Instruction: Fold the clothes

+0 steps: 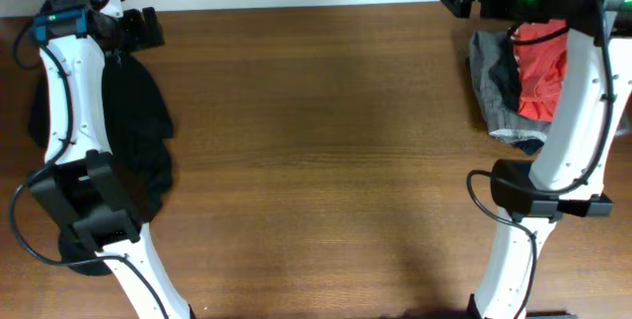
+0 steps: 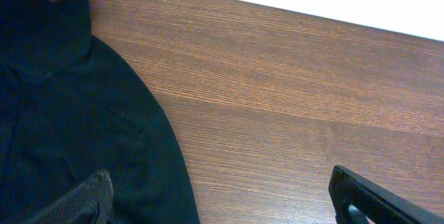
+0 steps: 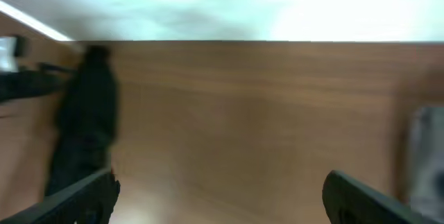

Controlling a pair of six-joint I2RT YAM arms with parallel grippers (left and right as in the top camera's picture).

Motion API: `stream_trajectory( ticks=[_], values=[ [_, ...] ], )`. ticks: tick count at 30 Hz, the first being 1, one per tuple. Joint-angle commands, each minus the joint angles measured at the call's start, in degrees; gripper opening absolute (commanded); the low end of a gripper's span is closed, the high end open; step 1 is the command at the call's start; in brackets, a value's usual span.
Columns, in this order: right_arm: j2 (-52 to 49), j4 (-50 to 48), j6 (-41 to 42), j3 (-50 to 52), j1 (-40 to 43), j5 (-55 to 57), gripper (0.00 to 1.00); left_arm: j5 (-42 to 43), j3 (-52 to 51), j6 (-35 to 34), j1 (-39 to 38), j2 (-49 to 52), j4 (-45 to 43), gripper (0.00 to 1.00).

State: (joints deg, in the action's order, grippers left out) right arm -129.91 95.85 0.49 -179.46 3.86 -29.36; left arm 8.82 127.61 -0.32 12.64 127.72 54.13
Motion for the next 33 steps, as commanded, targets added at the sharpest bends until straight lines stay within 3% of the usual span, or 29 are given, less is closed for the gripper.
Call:
stream_trajectory(
  ticks=[1, 6, 13, 18, 33],
  values=[
    [6.3, -4.7, -6.3, -0.4, -5.1, 14.9, 0.98, 0.8, -0.5, -0.6, -0.1, -1.1, -0.1, 0.99],
    [12.6, -9.9, -8.9, -0.4, -9.6, 25.2, 0.98, 0.8, -0.5, -0.6, -0.1, -1.1, -0.1, 0.99],
    [24.4, -15.7, -8.9, 9.4, -9.3, 25.9, 0.98, 0.8, -0.5, -0.6, -0.1, -1.1, -0.1, 0.99],
    [36.1, -28.4, -9.1, 29.6, -8.1, 26.2, 0.98, 0.8, -0.5, -0.6, -0.1, -1.1, -0.1, 0.99],
    [76.0, -70.9, -9.0, 112.2, -0.4, 21.9, 0.98, 0.8, -0.5, -0.6, -0.1, -1.1, -0.1, 0.99]
  ],
)
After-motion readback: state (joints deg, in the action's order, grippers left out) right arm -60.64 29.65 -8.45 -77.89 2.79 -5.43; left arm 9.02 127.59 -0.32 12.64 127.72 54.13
